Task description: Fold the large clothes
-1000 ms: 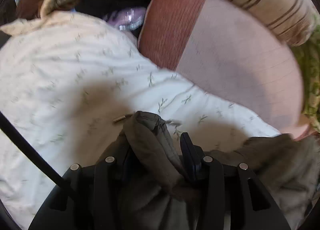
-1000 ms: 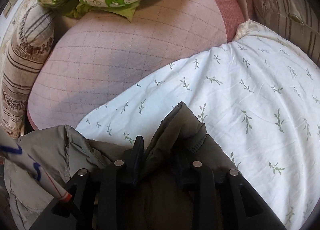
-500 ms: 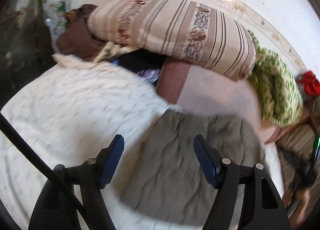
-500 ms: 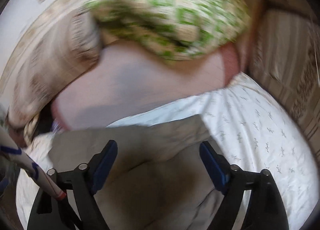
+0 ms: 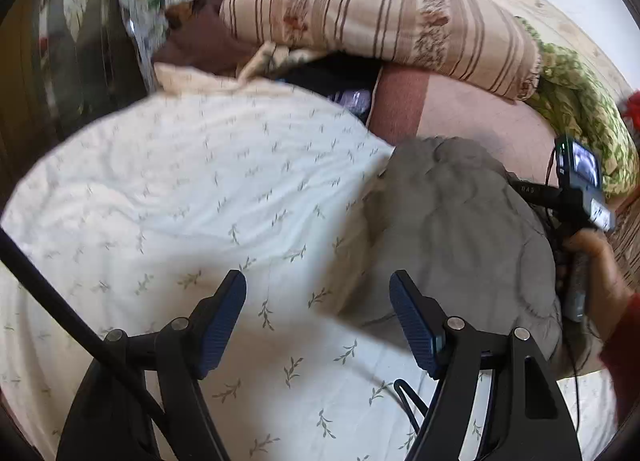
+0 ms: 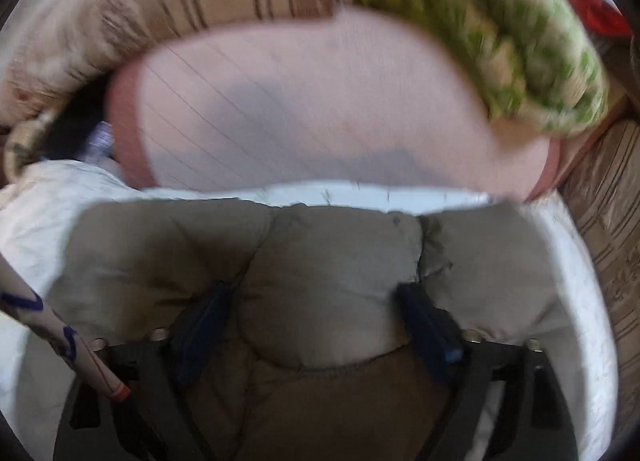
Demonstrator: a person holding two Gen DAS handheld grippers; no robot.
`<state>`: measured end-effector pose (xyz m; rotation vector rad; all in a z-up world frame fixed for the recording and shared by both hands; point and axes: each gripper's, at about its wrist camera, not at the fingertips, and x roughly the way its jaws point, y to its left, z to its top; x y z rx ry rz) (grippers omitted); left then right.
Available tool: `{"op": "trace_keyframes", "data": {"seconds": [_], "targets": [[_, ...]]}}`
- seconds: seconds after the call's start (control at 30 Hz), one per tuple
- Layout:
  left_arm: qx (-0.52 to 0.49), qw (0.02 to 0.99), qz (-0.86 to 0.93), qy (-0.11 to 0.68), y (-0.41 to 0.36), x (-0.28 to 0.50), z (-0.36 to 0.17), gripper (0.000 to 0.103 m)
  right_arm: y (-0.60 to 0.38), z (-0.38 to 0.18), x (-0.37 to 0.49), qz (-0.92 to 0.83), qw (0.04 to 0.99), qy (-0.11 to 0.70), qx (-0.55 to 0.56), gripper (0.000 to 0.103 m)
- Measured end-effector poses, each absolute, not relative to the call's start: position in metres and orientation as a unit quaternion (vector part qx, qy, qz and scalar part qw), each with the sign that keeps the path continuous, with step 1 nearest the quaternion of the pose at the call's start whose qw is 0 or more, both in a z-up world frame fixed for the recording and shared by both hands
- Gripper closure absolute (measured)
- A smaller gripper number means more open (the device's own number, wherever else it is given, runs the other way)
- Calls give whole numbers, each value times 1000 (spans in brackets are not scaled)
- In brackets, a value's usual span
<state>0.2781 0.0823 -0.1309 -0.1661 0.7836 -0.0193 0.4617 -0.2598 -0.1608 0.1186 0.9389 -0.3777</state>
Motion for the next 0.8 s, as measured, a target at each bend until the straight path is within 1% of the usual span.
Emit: {"op": "trace_keyframes", "data": {"seconds": [0.1, 0.2, 0.27, 0.3, 0.33, 0.4, 0.47, 0.53, 0.63, 0.67, 0.7, 0.73, 0.8], "targets": [[-107, 915, -8, 390, 96, 286, -134, 30, -268, -173, 469, -187, 875, 443, 62, 3], [-113, 913, 3, 391, 103, 288, -139, 30, -268, -174, 467, -188, 878, 436, 60, 2], [-115, 913, 10, 392, 106, 287, -141, 30, -265, -170, 468, -190, 873, 446, 53, 2], [-115, 913, 13, 391, 106, 286, -141, 30, -264, -164, 468, -194, 869, 453, 48, 3], [-115, 914, 15, 389, 106, 285, -141, 30, -261, -154, 464, -198, 869, 451, 47, 5], [-114, 916, 19, 383, 108, 283, -138, 30, -248, -128, 445, -188, 884, 424, 63, 10], [-110, 919, 29, 377, 110, 281, -136, 30, -231, -109, 422, -151, 892, 418, 84, 10], [-110, 919, 36, 376, 112, 282, -136, 30, -210, -104, 408, -113, 894, 426, 83, 10], [-125, 914, 32, 384, 119, 283, -137, 30, -168, -118, 394, -75, 895, 437, 48, 9], [-129, 913, 29, 386, 120, 284, -137, 30, -153, -137, 396, -70, 889, 451, 28, 8], [-132, 912, 25, 387, 121, 284, -136, 30, -143, -153, 398, -79, 887, 454, 7, 2], [-133, 912, 23, 387, 122, 284, -136, 30, -133, -167, 400, -90, 889, 449, -22, 0], [-134, 912, 21, 388, 123, 283, -135, 30, -129, -171, 400, -103, 892, 440, -30, 0]]}}
